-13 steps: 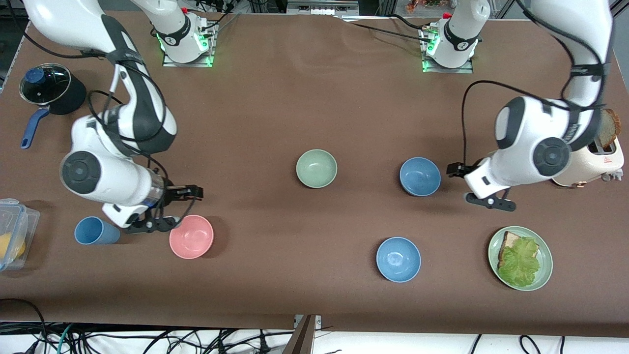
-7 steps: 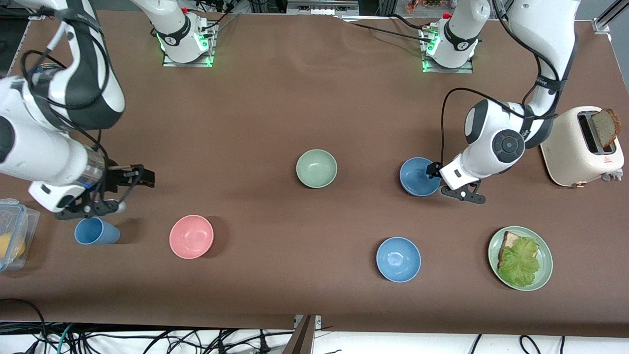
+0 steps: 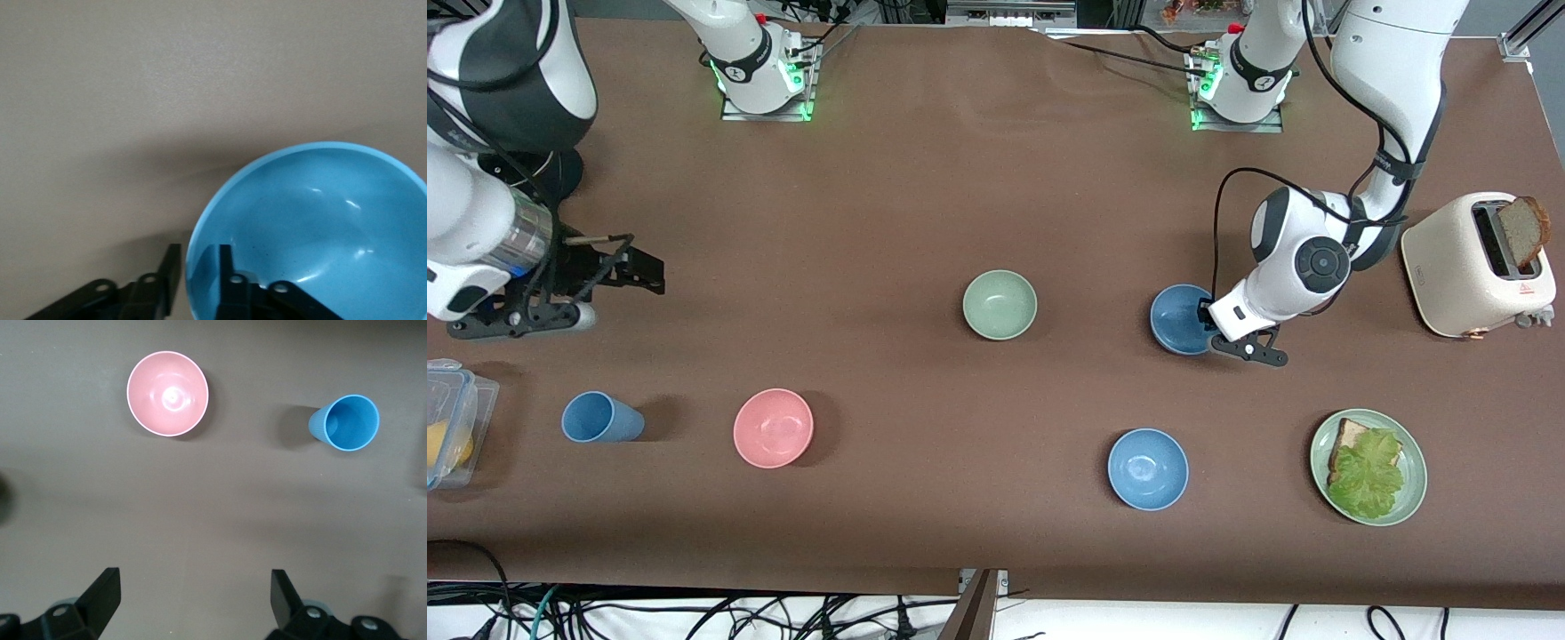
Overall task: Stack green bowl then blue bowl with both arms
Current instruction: 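Close the left gripper on the blue bowl rim and lift it, then carry the blue bowl with the left gripper and lower it into the green bowl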
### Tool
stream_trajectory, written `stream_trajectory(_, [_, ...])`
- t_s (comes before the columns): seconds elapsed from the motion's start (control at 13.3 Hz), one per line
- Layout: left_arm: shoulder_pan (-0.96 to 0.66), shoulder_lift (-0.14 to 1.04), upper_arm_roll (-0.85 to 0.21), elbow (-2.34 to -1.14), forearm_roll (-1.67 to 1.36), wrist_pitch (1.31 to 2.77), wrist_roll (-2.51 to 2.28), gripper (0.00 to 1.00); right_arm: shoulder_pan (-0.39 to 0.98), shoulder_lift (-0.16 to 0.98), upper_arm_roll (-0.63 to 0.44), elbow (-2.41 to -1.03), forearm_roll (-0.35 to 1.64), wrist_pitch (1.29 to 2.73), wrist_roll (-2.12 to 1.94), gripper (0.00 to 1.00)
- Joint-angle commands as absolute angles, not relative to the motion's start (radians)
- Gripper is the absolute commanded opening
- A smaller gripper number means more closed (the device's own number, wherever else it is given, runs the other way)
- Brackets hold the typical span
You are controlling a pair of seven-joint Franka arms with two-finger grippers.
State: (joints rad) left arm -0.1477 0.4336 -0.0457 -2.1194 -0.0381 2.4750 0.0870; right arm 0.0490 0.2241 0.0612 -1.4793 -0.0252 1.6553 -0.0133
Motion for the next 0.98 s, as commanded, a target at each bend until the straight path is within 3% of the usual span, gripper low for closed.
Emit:
stream_trajectory(0.0, [-0.158, 0.414, -0.041, -2.126, -0.058, 2.471, 0.103, 0.00, 0.037, 0.160, 0.067, -1.511, -0.026, 1.660, -0.025, 0.99])
stream_trajectory(0.3, [-0.160, 0.367, -0.043, -2.089, -0.060, 2.375, 0.103, 0.00, 0.032, 0.114, 0.054, -1.519, -0.035, 1.648, -0.023, 0.99])
stream_trajectory(0.6, [-0.166, 0.324, -0.119, -1.893, -0.098, 2.085, 0.058, 0.00, 0.032, 0.081, 0.012, -1.537, -0.037, 1.620, -0.034, 0.99])
stream_trajectory(0.9, [-0.243, 0.411, -0.241, -1.726, -0.138, 2.033, -0.123, 0.00, 0.034, 0.078, -0.011, -1.537, -0.035, 1.600, -0.124, 0.99])
